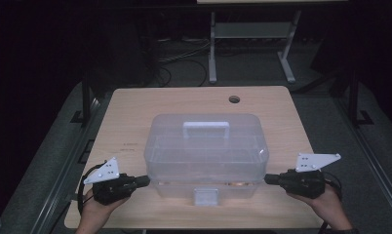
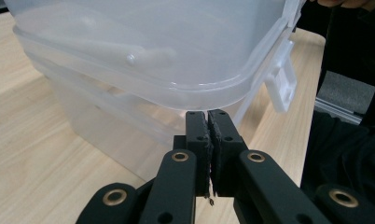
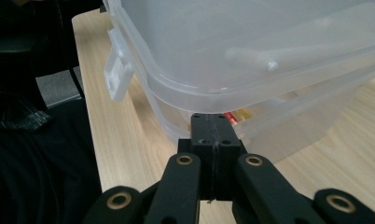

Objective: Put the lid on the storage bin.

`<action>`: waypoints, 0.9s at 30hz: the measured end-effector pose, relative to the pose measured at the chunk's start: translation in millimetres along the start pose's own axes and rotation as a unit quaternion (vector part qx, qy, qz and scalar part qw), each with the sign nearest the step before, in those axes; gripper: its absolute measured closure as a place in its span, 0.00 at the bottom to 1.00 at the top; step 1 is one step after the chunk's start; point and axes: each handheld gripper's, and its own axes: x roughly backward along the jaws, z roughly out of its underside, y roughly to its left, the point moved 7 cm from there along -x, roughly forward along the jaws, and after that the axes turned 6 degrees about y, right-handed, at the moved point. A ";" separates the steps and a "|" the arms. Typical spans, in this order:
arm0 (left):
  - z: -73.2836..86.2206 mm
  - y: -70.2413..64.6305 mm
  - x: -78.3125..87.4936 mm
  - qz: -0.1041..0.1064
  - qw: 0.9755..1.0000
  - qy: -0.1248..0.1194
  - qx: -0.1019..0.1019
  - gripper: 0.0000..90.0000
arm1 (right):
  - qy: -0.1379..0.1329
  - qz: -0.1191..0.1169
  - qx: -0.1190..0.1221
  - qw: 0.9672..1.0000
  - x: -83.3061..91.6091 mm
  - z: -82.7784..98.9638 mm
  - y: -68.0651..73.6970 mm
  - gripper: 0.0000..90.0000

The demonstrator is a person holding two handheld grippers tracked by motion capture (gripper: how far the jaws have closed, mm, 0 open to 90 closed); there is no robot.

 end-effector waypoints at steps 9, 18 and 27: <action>14.6 0.7 -1.6 -0.004 1.000 0.021 0.011 0.97 | 0.000 0.001 -0.014 1.000 1.9 9.9 -8.7 0.99; 25.9 14.7 10.0 -0.042 0.998 0.030 0.033 0.85 | -0.006 0.035 -0.028 0.999 3.6 19.6 -21.4 0.78; 49.3 40.2 8.6 -0.103 0.989 0.084 0.057 0.51 | 0.010 0.080 -0.065 0.995 -0.8 44.6 -40.9 0.40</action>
